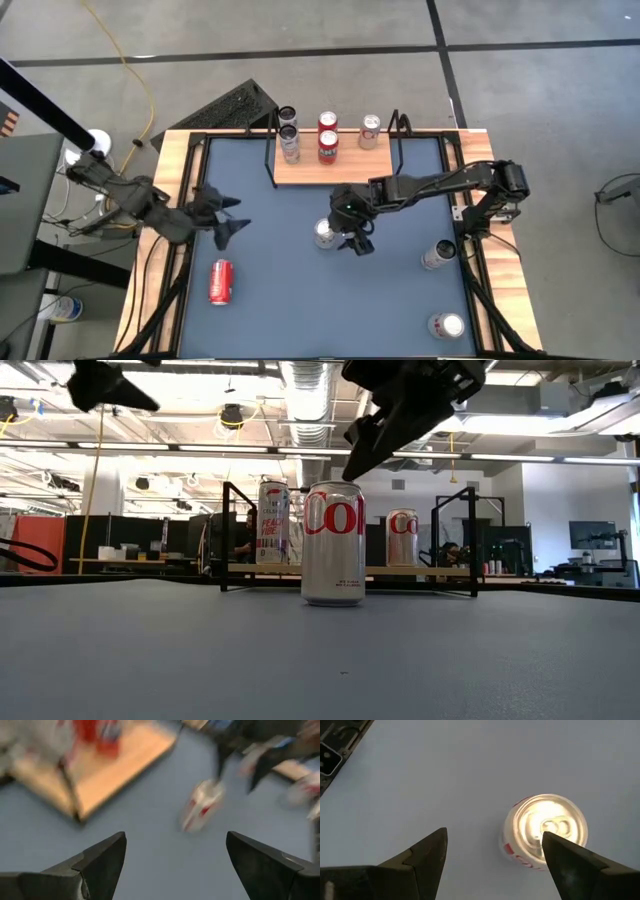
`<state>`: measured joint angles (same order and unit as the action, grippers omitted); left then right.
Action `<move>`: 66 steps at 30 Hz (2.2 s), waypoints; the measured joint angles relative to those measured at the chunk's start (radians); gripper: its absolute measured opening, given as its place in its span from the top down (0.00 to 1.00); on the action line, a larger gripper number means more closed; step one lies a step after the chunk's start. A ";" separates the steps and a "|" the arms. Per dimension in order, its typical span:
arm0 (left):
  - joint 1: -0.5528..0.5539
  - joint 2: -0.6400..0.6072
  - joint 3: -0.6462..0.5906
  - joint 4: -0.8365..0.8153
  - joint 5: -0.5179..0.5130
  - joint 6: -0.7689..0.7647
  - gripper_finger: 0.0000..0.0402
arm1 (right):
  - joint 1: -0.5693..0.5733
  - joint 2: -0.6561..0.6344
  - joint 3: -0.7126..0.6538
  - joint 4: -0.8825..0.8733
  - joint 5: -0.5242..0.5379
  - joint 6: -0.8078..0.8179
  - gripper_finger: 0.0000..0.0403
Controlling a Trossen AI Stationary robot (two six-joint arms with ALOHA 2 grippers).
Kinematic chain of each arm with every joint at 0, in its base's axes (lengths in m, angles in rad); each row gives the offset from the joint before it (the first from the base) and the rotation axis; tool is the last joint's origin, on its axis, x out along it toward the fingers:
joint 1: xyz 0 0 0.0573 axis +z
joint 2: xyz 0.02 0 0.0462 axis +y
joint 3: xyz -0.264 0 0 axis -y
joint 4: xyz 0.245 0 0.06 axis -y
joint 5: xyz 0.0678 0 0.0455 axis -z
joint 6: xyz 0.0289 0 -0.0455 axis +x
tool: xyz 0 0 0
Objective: Place canned beverage on shelf
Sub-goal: Put the left red-silver soda can on the shelf aligned with the other red-silver soda can
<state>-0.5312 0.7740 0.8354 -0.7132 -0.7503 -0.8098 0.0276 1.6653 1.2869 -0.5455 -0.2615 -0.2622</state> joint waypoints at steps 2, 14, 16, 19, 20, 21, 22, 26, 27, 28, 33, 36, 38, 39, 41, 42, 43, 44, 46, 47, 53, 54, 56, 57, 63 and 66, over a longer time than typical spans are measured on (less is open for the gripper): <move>0.026 0.119 0.121 -0.200 0.067 -0.159 0.18 | -0.001 0.000 0.000 -0.004 0.000 0.000 0.22; 0.151 0.701 0.497 -0.810 0.533 -0.390 0.18 | 0.015 0.000 0.000 -0.009 0.000 0.027 0.22; 0.162 0.752 0.516 -0.829 0.564 -0.346 0.18 | 0.019 0.000 0.000 -0.026 0.001 0.027 0.22; 0.176 0.798 0.526 -0.819 0.615 -0.274 0.18 | 0.018 0.000 0.000 -0.030 0.001 0.026 0.22; 0.179 0.808 0.526 -0.810 0.630 -0.255 0.18 | 0.018 0.000 0.000 -0.028 0.001 0.022 0.22; 0.181 0.818 0.526 -0.801 0.638 -0.238 0.18 | 0.018 0.000 0.000 -0.020 0.002 0.021 0.22; 0.180 0.823 0.526 -0.795 0.639 -0.220 0.18 | 0.018 0.000 0.000 -0.007 0.005 0.018 0.22; 0.180 0.830 0.524 -0.787 0.626 -0.186 0.18 | 0.018 0.000 0.000 0.034 0.055 0.002 0.22; 0.180 0.830 0.523 -0.788 0.622 -0.186 0.18 | 0.018 0.000 0.000 0.039 0.059 -0.004 0.22; 0.180 0.830 0.523 -0.788 0.617 -0.187 0.18 | 0.015 0.000 0.000 0.044 0.061 -0.005 0.22; 0.180 0.830 0.522 -0.788 0.613 -0.190 0.18 | 0.008 0.025 0.001 0.077 0.066 -0.008 0.22; 0.180 0.830 0.522 -0.786 0.607 -0.190 0.18 | 0.002 0.052 0.001 0.105 0.084 -0.014 0.22; 0.180 0.830 0.522 -0.785 0.605 -0.188 0.18 | -0.003 0.057 0.002 0.116 0.084 -0.027 0.22; 0.180 0.830 0.522 -0.785 0.603 -0.183 0.18 | -0.005 0.057 0.002 0.117 0.083 -0.031 0.22; 0.180 0.830 0.522 -0.785 0.596 -0.175 0.18 | -0.006 0.058 0.002 0.127 0.083 -0.033 0.22; 0.180 0.830 0.522 -0.785 0.591 -0.173 0.18 | -0.010 0.058 0.002 0.132 0.083 -0.033 0.22; 0.180 0.830 0.522 -0.785 0.587 -0.173 0.18 | -0.011 0.055 0.001 0.131 0.083 -0.033 0.22; 0.180 0.829 0.522 -0.785 0.586 -0.173 0.18 | -0.011 0.052 0.000 0.130 0.083 -0.033 0.22; 0.180 0.829 0.522 -0.784 0.586 -0.173 0.18 | -0.010 0.048 0.001 0.138 0.083 -0.034 0.22; 0.180 0.829 0.522 -0.784 0.586 -0.173 0.18 | -0.009 0.048 0.001 0.138 0.083 -0.034 0.22; 0.180 0.829 0.522 -0.784 0.586 -0.174 0.18 | -0.008 0.048 0.001 0.128 0.083 -0.035 0.22; 0.180 0.829 0.521 -0.784 0.586 -0.175 0.18 | -0.009 0.048 0.001 0.127 0.084 -0.035 0.22; 0.180 0.829 0.521 -0.784 0.585 -0.175 0.18 | -0.011 0.048 0.001 0.128 0.095 -0.037 0.22; 0.180 0.829 0.521 -0.784 0.583 -0.175 0.18 | -0.011 0.048 0.001 0.128 0.102 -0.037 0.22; 0.180 0.829 0.521 -0.784 0.579 -0.177 0.18 | -0.016 0.056 0.001 0.123 0.104 -0.036 0.22; 0.180 0.829 0.521 -0.782 0.578 -0.177 0.18 | -0.024 0.057 0.001 0.120 0.114 -0.034 0.22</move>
<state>-0.3508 1.6028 1.3567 -1.4947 -0.1719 -0.9867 0.0039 1.7227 1.2877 -0.4258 -0.1480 -0.2966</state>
